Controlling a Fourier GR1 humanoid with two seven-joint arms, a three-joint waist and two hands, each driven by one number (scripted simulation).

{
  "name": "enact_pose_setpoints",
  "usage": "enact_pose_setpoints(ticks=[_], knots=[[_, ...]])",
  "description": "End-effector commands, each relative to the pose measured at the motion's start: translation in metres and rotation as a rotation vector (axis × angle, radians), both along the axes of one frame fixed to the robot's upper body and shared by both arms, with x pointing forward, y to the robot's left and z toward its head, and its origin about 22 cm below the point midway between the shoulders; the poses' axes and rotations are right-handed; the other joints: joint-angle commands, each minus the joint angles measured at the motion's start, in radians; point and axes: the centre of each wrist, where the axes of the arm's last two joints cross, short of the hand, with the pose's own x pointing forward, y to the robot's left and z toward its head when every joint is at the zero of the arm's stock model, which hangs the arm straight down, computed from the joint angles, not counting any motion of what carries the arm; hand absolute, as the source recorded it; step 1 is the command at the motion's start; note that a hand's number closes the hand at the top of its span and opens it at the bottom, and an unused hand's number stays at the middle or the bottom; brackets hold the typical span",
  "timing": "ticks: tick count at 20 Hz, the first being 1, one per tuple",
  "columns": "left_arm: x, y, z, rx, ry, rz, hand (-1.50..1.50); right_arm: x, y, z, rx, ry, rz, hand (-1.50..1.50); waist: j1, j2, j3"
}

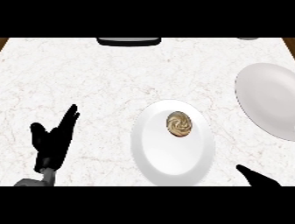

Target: Pick the cupcake from the plate and place it in the plate

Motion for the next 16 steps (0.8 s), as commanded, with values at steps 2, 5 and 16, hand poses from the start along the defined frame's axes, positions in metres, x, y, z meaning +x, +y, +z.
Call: enact_pose_setpoints(ticks=[2, 5, 16], knots=[[0.000, -0.026, -0.010, -0.037, 0.058, -0.054, 0.00, 0.009, 0.008, 0.026, -0.061, 0.198, 0.017, -1.50, 0.016, 0.010, -0.006], [-0.005, -0.010, -0.002, -0.022, 0.056, -0.050, 0.00, 0.023, 0.027, 0.040, -0.080, 0.263, -0.017, -1.50, 0.040, 0.005, -0.003], [-0.002, -0.022, -0.009, -0.018, 0.064, -0.026, 0.00, 0.068, 0.130, 0.051, -0.106, 0.459, -0.029, -1.50, 0.018, 0.000, 0.004]])
